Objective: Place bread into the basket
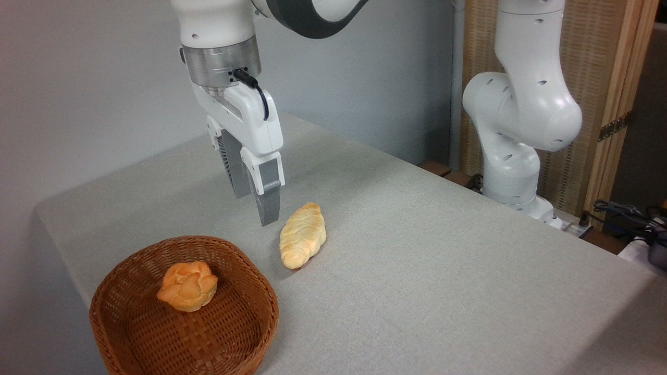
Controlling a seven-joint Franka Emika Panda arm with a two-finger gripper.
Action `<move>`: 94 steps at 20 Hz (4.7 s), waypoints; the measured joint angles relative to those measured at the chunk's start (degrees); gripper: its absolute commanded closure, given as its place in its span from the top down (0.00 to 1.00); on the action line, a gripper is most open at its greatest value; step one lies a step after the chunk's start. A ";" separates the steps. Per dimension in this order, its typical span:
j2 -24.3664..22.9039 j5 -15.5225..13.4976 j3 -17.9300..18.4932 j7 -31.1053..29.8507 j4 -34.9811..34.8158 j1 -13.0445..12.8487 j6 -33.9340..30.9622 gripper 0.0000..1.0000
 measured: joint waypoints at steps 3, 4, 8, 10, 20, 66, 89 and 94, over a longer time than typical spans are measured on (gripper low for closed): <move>0.00 -0.28 -0.01 0.00 0.00 -0.05 -0.01 1.00; 0.00 -0.31 -0.01 0.00 0.00 -0.08 -0.01 1.00; 0.00 -0.57 -0.01 -0.18 0.00 -0.14 -0.07 1.00; 0.00 -1.45 -0.01 -0.27 0.00 -0.14 -0.26 1.00; 0.00 -1.74 -0.01 -0.28 0.00 -0.14 -0.57 1.00; 2.23 -7.71 -0.58 -22.11 -12.82 -2.67 0.82 1.00; 4.61 7.97 -0.83 -20.68 -12.88 -7.11 -5.17 0.34; 4.62 7.97 -1.08 -19.81 -12.88 -7.38 -5.18 0.33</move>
